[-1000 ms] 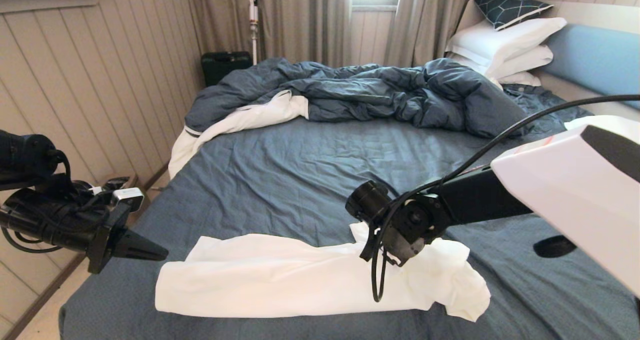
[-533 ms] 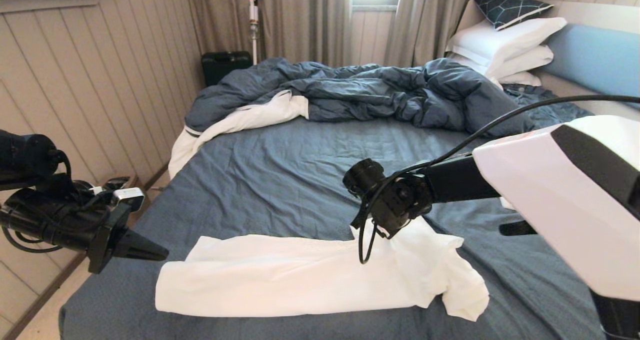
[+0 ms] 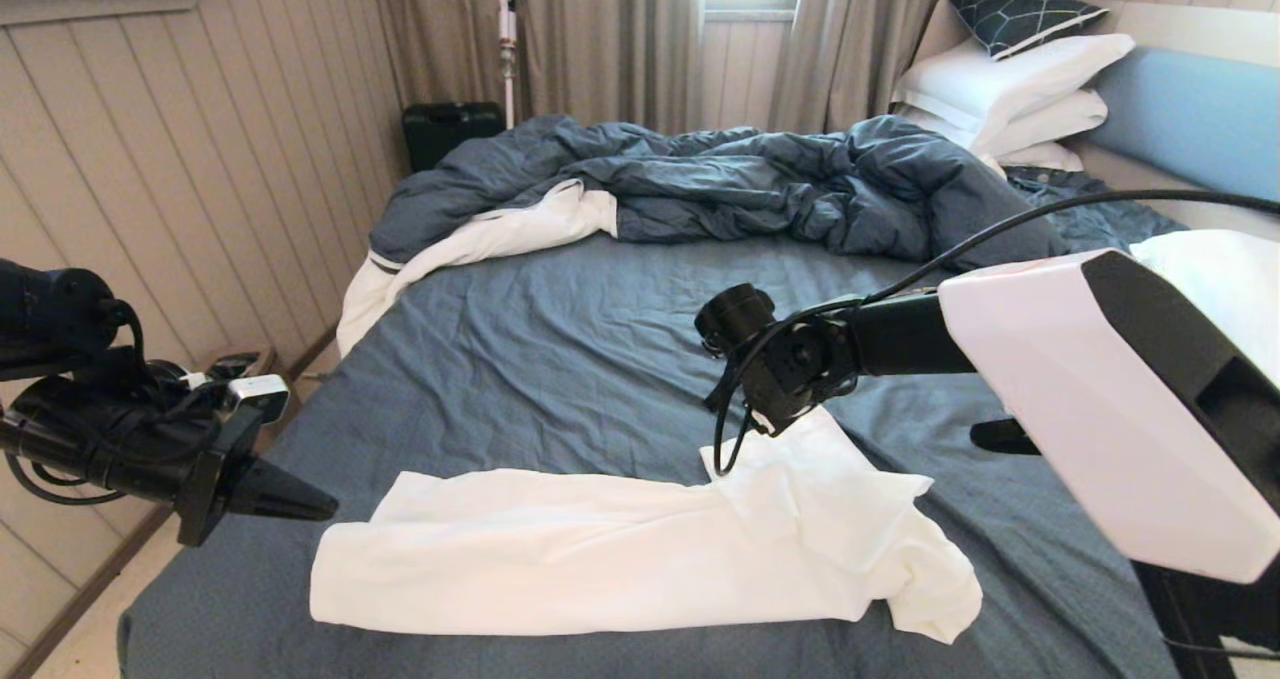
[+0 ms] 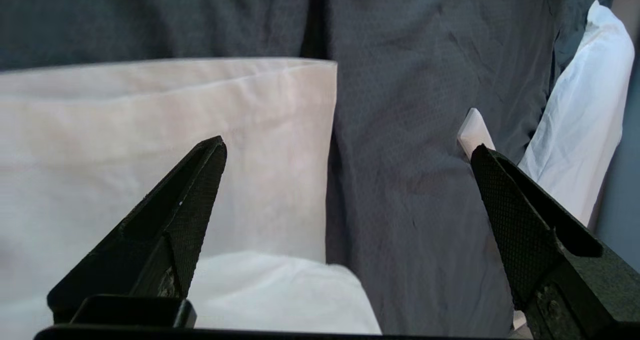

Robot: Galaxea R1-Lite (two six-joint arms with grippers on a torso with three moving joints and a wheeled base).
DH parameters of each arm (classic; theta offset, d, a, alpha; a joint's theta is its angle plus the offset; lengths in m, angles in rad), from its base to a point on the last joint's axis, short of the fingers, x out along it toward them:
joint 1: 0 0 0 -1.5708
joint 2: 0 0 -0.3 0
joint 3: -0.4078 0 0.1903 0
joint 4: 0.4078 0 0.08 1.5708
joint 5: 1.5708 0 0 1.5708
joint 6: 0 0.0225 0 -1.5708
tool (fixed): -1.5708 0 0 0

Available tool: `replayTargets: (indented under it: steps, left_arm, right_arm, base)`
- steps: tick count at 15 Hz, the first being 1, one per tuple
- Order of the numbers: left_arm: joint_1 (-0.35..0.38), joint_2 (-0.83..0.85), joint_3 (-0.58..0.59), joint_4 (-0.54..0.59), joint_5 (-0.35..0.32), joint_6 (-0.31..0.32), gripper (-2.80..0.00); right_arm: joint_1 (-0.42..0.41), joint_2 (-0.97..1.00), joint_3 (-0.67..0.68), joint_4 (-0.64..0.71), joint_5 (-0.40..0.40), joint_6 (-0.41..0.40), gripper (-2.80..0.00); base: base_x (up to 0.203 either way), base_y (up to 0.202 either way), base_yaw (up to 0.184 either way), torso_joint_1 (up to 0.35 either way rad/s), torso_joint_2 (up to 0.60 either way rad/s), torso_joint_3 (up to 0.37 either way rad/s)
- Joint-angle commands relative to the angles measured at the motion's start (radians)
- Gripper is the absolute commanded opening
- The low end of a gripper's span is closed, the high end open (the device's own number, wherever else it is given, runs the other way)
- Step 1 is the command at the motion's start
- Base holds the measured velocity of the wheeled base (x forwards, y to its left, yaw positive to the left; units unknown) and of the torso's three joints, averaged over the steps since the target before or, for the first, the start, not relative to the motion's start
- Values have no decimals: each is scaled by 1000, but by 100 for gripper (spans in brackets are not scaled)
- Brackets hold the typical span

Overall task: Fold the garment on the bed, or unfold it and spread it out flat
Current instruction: Fold the white T-shirt

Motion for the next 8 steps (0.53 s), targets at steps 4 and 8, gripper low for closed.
replayTargets:
  steps: [4,8]
  left_arm:
    - [1,2,0,7,-5,2,-280]
    - [1,0,0,9,-4,2,-280]
  right_arm:
    - [98,-191,278,-11,1,5,0]
    - [156,-289,510,-87,0,9,0]
  base:
    - [0,0,0,0,0,0]
    - [0,0,0,0,0,0]
